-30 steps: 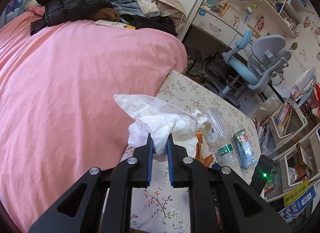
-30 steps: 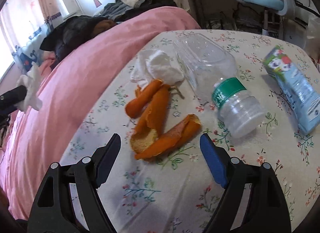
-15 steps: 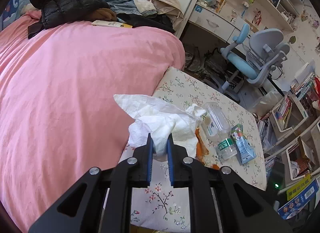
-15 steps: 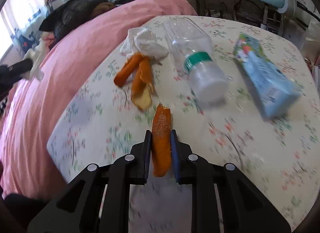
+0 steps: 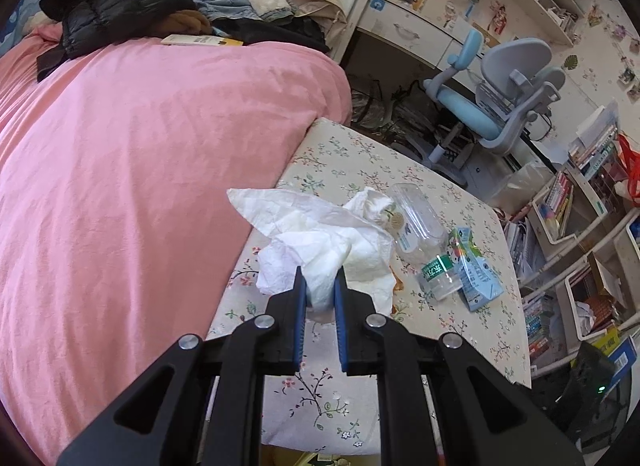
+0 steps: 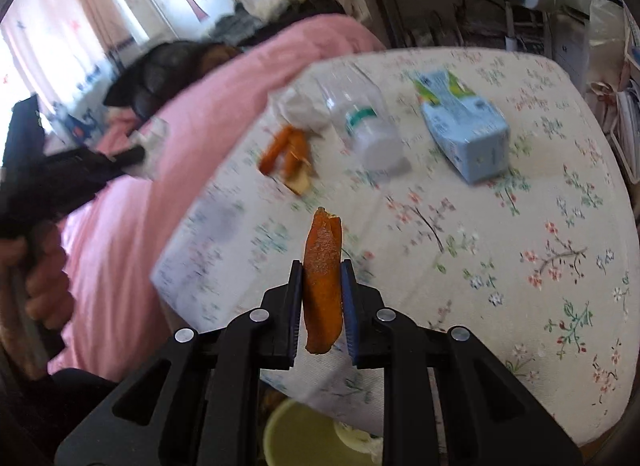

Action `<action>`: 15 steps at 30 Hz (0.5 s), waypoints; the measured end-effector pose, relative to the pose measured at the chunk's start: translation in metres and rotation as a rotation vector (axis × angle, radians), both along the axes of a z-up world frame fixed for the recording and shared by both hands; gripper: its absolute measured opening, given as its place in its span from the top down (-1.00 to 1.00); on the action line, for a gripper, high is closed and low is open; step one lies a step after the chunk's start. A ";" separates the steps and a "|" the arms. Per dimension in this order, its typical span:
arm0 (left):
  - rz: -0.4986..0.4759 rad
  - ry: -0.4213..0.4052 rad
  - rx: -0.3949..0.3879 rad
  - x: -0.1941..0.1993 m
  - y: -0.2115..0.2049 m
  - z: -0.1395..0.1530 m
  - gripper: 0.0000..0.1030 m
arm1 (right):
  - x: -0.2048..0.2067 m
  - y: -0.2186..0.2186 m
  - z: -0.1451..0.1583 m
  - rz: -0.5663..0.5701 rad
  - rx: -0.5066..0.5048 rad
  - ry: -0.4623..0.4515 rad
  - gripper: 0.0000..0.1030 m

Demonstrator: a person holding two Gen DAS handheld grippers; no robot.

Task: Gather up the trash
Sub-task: 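Carry the tissue and orange peel over the yellow bucket with both tools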

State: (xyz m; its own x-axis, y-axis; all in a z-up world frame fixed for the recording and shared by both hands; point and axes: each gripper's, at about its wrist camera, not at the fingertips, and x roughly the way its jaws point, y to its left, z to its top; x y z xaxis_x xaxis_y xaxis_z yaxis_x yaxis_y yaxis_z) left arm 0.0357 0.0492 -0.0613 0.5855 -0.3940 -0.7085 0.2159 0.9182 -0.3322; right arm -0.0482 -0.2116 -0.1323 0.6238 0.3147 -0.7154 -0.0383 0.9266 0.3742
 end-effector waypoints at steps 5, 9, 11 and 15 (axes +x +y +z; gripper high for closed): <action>-0.018 -0.021 0.019 -0.003 -0.006 0.001 0.74 | -0.003 -0.005 0.013 -0.012 0.056 -0.066 0.66; -0.014 -0.026 0.035 -0.001 -0.007 -0.001 0.74 | -0.004 -0.012 0.017 -0.027 0.102 -0.086 0.66; -0.013 -0.029 0.040 -0.001 -0.008 -0.001 0.74 | -0.004 -0.016 0.017 -0.032 0.123 -0.094 0.66; -0.021 -0.048 0.046 -0.003 -0.012 0.003 0.74 | -0.004 -0.021 0.015 -0.040 0.166 -0.101 0.66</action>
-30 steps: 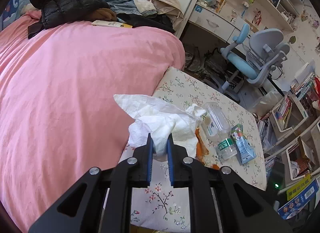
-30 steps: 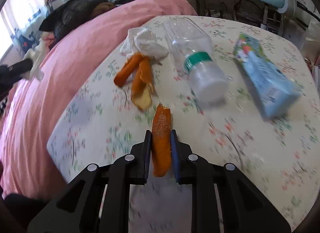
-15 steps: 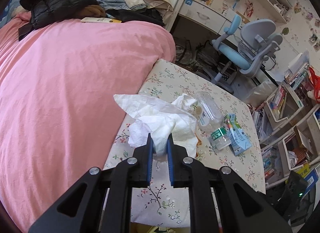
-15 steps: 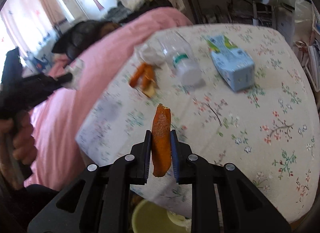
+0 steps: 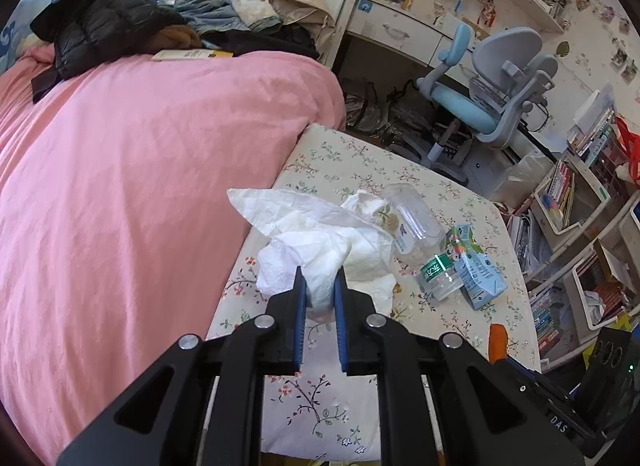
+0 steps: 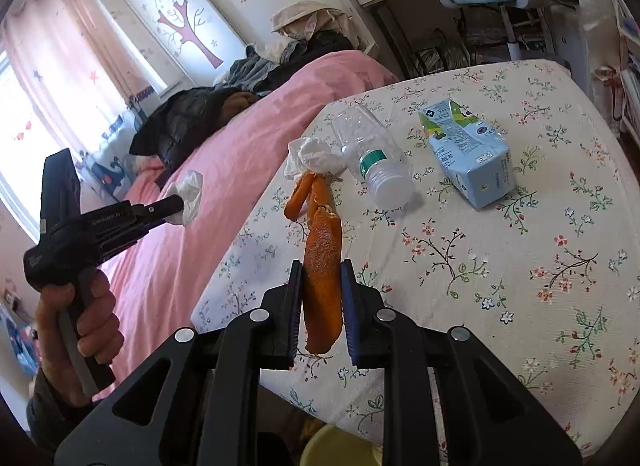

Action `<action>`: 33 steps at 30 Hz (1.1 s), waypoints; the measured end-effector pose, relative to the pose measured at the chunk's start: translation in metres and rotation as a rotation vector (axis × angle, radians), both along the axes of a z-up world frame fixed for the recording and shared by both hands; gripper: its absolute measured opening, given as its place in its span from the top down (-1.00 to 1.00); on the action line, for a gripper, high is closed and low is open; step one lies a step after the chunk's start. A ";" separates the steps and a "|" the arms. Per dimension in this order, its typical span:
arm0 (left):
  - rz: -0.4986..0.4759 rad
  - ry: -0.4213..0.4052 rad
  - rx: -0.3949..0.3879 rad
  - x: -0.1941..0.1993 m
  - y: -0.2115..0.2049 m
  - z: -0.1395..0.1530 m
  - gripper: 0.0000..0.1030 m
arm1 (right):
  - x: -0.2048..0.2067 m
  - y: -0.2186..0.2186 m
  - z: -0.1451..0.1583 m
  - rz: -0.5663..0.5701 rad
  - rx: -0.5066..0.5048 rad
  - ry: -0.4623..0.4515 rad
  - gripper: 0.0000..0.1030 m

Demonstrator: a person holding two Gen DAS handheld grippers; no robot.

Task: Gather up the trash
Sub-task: 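Carry the tissue and orange peel over the yellow bucket with both tools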

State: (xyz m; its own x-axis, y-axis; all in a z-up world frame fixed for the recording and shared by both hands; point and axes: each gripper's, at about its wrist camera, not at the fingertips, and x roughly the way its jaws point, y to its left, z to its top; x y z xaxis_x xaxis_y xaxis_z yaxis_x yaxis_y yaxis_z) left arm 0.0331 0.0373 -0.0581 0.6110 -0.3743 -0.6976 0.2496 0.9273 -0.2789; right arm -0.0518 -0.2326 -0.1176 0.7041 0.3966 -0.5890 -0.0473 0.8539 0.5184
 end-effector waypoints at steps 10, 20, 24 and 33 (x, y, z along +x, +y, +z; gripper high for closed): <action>-0.082 -0.067 0.033 -0.008 -0.022 0.008 0.74 | 0.003 0.002 0.002 0.027 0.062 -0.015 0.66; -0.097 -0.096 0.089 -0.013 -0.030 0.009 0.74 | 0.001 0.006 0.003 0.042 0.072 -0.021 0.66; -0.100 -0.110 0.106 -0.016 -0.033 0.011 0.74 | 0.001 0.010 0.001 0.054 0.069 -0.014 0.66; -0.118 -0.147 0.145 -0.025 -0.040 0.017 0.74 | 0.000 0.020 0.001 0.085 0.064 -0.011 0.66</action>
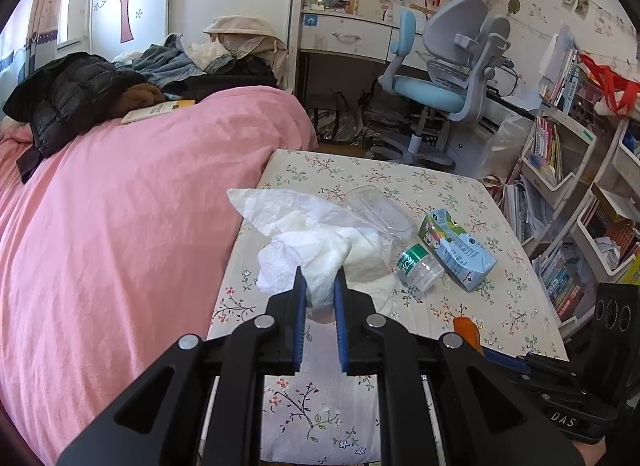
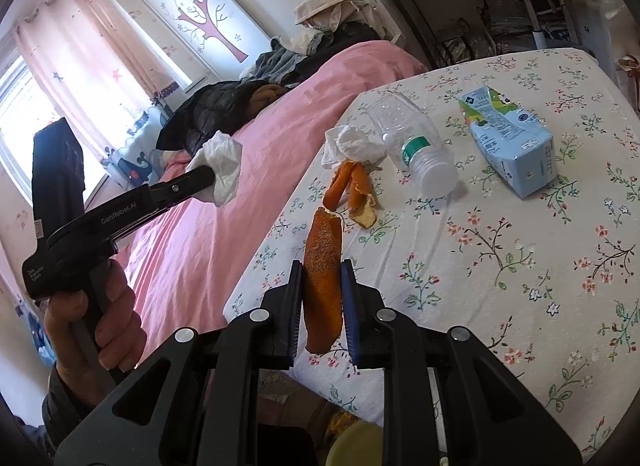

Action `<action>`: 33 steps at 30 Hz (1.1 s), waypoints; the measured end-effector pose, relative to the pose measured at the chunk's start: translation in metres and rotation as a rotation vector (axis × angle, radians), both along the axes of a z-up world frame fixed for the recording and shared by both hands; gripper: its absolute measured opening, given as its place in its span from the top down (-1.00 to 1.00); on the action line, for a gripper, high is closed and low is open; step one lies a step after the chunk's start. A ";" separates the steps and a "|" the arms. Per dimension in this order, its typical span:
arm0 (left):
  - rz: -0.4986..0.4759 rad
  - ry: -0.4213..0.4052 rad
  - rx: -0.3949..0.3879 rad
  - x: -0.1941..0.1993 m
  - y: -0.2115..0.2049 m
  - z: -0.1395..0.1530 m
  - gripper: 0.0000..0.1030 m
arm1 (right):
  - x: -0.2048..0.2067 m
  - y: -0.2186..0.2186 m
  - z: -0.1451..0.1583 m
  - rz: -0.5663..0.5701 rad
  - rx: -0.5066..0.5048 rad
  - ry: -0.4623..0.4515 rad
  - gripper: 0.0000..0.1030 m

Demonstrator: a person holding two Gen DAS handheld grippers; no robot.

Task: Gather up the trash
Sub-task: 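Carry the tissue and orange peel over the yellow bucket with both tools, then open both tools to drop the tissue and peel into the bucket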

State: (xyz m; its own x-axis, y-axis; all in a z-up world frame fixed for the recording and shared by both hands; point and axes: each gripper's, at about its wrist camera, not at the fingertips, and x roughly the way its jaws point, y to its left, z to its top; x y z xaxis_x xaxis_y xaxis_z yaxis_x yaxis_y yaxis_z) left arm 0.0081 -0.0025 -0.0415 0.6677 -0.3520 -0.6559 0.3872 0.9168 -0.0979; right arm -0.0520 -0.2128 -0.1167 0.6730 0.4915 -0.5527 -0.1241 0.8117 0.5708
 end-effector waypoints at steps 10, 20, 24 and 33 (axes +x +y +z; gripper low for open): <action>-0.019 0.029 0.018 -0.011 -0.008 -0.010 0.74 | -0.031 0.015 0.007 0.031 -0.010 -0.002 0.66; -0.084 0.143 0.054 -0.079 -0.018 -0.045 0.74 | -0.109 0.032 -0.044 0.045 -0.101 0.228 0.66; -0.092 0.271 0.087 -0.108 -0.018 -0.073 0.74 | -0.142 0.026 -0.064 -0.006 -0.127 0.335 0.50; -0.164 0.340 0.071 -0.167 -0.021 -0.092 -0.40 | -0.166 -0.003 -0.049 -0.234 -0.163 0.260 -0.36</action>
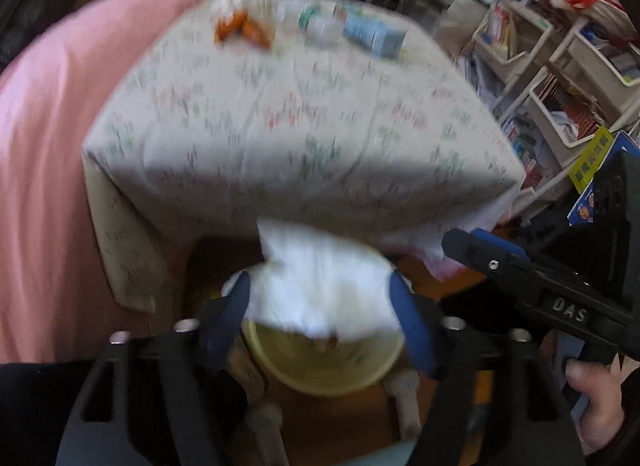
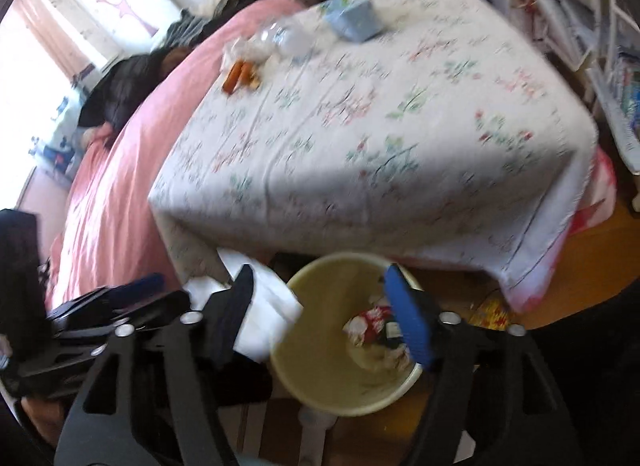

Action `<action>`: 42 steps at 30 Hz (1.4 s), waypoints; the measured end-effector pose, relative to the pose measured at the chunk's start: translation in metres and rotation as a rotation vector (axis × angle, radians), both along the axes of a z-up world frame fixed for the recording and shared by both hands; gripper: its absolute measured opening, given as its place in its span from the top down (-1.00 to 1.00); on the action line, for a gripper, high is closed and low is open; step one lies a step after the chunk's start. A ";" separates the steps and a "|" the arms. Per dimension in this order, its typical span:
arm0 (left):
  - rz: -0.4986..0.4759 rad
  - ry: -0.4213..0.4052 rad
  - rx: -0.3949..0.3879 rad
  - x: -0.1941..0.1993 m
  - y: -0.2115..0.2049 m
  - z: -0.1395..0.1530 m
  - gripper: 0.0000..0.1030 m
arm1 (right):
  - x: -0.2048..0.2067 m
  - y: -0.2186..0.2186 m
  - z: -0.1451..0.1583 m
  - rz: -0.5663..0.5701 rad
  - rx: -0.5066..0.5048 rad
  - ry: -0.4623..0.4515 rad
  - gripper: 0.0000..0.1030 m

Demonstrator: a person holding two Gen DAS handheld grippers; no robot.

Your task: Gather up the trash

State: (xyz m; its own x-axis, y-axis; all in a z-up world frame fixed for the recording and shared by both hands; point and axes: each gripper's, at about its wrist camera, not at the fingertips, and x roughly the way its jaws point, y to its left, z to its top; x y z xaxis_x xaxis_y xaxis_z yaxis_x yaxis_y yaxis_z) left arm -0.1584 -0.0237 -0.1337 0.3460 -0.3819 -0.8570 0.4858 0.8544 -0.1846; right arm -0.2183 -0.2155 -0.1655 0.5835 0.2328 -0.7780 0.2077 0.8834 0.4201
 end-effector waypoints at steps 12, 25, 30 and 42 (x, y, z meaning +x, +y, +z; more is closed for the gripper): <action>0.223 -0.282 -0.099 0.003 0.028 0.033 -0.64 | 0.018 0.000 -0.011 -0.098 -0.149 0.049 -0.65; 0.244 -0.352 -0.078 -0.001 0.037 0.042 -0.71 | 0.034 0.031 -0.033 0.000 -0.224 0.110 -0.65; 0.246 -0.381 -0.034 -0.002 0.036 0.043 -0.71 | 0.036 0.034 -0.035 0.005 -0.234 0.114 -0.65; 0.248 -0.403 -0.009 -0.003 0.034 0.044 -0.71 | 0.037 0.035 -0.038 0.015 -0.245 0.125 -0.65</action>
